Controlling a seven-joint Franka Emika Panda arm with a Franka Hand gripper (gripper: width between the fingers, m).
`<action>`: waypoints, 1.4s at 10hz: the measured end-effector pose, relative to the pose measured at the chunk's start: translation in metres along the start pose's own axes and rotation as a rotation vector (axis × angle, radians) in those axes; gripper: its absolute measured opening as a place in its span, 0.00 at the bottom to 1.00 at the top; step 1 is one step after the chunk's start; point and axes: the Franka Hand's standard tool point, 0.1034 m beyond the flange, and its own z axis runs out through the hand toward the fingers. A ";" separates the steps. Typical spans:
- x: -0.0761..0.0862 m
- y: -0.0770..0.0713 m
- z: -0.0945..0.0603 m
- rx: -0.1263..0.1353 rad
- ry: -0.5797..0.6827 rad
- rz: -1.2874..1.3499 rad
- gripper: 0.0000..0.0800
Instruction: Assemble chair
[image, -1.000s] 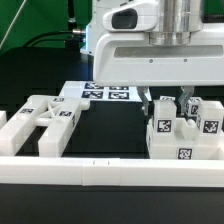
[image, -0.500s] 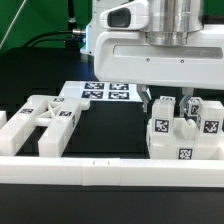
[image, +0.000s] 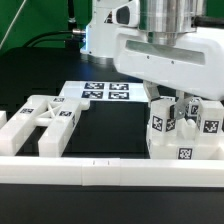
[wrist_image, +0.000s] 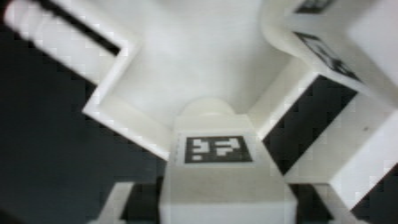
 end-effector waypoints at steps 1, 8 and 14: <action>0.000 0.000 0.000 -0.018 -0.014 0.098 0.36; 0.005 0.001 -0.001 -0.012 -0.010 -0.273 0.80; 0.006 0.002 0.000 -0.011 -0.013 -0.789 0.81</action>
Offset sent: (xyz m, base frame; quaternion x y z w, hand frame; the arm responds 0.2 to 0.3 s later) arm 0.0000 0.0000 0.0000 0.0000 0.0000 -0.0650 0.9979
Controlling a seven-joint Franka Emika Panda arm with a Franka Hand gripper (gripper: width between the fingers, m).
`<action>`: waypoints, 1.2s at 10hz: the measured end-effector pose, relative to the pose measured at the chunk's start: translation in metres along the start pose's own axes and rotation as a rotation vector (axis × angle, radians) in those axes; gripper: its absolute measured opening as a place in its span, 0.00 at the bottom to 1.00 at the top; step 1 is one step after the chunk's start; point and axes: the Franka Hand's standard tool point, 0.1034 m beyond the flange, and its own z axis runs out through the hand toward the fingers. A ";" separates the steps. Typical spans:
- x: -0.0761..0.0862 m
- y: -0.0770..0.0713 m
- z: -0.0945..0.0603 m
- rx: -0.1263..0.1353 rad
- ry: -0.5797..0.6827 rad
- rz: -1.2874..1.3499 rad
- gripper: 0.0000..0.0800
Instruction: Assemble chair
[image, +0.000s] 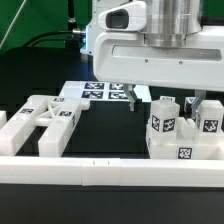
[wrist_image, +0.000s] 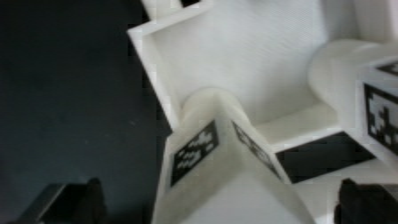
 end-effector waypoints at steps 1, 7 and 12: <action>0.000 0.001 0.000 -0.007 0.000 -0.110 0.81; 0.002 0.005 -0.001 -0.039 -0.002 -0.503 0.81; 0.002 0.005 -0.001 -0.039 -0.001 -0.437 0.36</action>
Offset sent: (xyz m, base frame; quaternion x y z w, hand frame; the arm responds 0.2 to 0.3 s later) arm 0.0032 0.0040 0.0041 0.0063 -0.0110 -0.1443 0.9894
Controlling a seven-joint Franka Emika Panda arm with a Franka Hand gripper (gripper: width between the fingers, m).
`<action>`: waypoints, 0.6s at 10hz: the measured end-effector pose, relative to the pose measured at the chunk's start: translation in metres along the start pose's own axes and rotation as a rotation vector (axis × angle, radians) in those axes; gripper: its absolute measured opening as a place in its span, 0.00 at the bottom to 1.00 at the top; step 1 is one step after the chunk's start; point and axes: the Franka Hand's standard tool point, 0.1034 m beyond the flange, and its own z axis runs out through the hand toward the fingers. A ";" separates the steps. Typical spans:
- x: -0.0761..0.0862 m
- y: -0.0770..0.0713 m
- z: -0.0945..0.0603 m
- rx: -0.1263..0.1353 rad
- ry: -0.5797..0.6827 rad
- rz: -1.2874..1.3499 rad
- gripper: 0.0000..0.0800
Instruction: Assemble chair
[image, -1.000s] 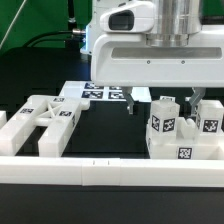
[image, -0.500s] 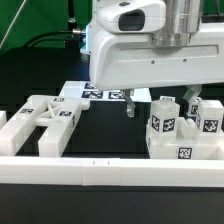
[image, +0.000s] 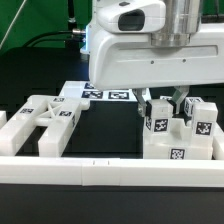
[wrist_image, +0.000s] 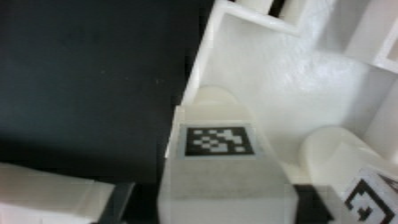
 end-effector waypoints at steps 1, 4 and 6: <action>0.000 0.000 0.000 0.001 0.000 0.090 0.36; 0.000 -0.001 0.000 0.006 0.005 0.385 0.36; 0.001 0.000 -0.001 0.004 0.011 0.521 0.36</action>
Offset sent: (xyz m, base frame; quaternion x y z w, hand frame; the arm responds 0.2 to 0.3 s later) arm -0.0136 -0.0018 -0.0004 0.0032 0.0031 0.2914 0.9566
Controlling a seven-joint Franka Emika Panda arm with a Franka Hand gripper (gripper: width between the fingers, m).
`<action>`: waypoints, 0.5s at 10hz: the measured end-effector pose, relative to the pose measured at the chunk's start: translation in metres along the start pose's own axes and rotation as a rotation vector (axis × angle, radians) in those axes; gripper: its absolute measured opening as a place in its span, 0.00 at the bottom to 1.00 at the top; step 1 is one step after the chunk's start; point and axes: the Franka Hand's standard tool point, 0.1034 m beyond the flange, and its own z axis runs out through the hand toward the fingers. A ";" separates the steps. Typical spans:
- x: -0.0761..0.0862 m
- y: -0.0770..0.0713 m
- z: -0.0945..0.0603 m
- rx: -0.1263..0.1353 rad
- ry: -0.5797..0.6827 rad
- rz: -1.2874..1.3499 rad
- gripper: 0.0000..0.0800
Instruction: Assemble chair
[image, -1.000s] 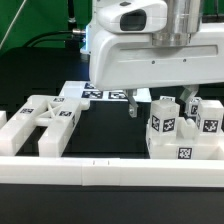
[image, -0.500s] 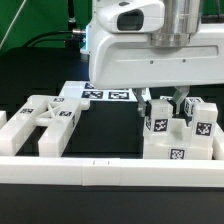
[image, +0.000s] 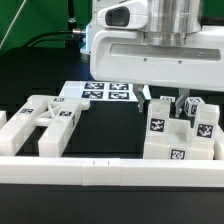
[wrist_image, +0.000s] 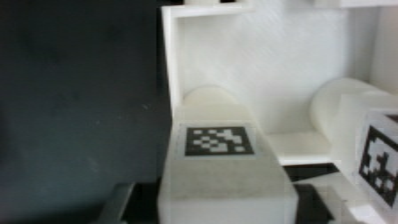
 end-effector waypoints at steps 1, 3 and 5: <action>0.002 0.004 -0.001 -0.007 0.007 0.082 0.36; 0.007 0.013 -0.001 -0.016 0.025 0.255 0.36; 0.006 0.018 -0.001 -0.025 0.015 0.324 0.36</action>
Offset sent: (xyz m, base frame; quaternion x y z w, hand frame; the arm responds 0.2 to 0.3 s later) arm 0.0032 -0.0005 -0.0025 -0.0033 0.0102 0.1821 0.9832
